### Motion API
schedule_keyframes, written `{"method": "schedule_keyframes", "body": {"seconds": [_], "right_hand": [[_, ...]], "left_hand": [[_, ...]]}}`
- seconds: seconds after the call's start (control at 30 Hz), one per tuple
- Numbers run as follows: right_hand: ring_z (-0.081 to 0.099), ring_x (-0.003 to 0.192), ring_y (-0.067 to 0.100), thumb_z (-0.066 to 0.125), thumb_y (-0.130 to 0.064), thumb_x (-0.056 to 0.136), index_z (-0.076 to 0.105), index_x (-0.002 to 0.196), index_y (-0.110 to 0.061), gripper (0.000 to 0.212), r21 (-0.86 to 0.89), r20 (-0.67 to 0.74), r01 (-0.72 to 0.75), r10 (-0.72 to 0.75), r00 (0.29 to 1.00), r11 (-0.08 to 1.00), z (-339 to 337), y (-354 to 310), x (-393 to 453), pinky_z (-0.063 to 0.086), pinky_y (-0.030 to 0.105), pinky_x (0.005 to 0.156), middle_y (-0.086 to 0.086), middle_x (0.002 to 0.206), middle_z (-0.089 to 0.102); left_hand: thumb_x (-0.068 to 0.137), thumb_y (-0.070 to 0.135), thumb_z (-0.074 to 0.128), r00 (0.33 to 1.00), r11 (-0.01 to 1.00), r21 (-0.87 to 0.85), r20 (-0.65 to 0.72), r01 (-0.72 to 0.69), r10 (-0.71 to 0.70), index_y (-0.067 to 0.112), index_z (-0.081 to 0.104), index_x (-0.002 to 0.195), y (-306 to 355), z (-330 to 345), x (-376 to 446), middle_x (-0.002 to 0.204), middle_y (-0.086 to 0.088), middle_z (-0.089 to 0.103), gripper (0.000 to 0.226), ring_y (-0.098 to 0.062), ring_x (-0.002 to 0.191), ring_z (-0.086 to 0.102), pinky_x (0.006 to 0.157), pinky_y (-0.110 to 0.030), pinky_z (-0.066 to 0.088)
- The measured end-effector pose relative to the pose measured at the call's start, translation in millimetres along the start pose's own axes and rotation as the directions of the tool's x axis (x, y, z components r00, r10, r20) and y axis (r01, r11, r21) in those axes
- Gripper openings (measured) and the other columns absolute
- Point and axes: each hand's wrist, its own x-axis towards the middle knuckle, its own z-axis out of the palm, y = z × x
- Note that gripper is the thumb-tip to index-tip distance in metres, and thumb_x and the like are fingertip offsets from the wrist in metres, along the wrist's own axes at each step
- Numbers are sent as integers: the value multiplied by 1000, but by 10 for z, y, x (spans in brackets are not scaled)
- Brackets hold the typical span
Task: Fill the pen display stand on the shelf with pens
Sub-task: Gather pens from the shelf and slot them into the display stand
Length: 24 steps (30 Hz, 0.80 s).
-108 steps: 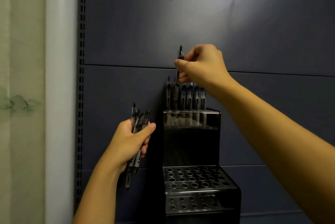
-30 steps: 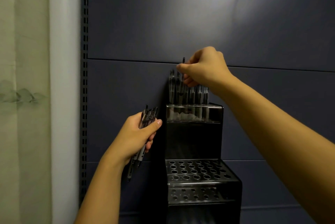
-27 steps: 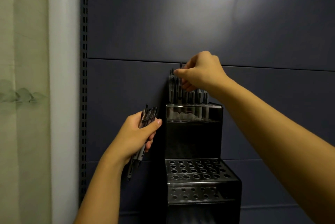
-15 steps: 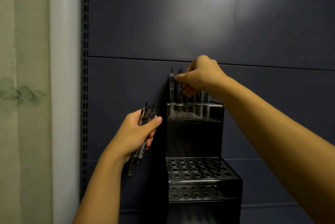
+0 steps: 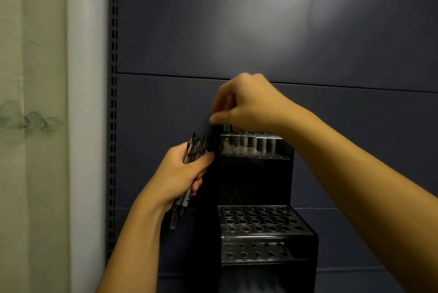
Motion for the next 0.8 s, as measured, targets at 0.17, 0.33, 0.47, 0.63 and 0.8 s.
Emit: {"method": "schedule_keyframes", "body": {"seconds": [0.17,0.33,0.47,0.63,0.8], "right_hand": [[62,68,-8,84,-29,82,76,99,-26,19,25,279,115,-117,953,993,191,-51,-5,44,6,56,-16,80,68],[61,65,-11,86,-26,80,76,91,-24,15,134,236,157,-185,954,978,253,-20,-13,44,5,58,-16,74,67],[62,65,-7,87,-29,77,80,91,-22,17,158,132,175,-196,972,972,275,13,-35,45,8,57,-10,79,70],[69,58,6,85,-20,81,79,89,-13,13,329,48,95,-117,992,940,263,36,-66,56,19,53,-5,77,73],[72,62,18,84,-20,82,77,88,-10,14,507,-9,1,4,1000,862,212,71,-61,59,27,55,4,75,74]], "left_hand": [[98,15,63,999,999,4,35,-42,42,10,52,85,42,0,-10,59,-8,43,18,-17,44,41,45,-30,40],[97,13,63,996,998,-50,76,-43,47,13,55,85,51,-18,-16,56,-4,45,15,-17,45,41,46,-31,40],[95,14,66,995,998,-45,97,-33,37,13,55,86,26,-28,-4,59,-8,45,15,-17,48,43,48,-31,41],[97,13,64,991,993,-107,125,-40,54,7,56,92,24,-40,-9,61,-8,42,11,-17,48,41,49,-32,39],[98,16,62,988,990,-134,137,-50,68,8,51,89,19,-57,-14,63,-7,41,16,-17,49,40,49,-32,37]]}}
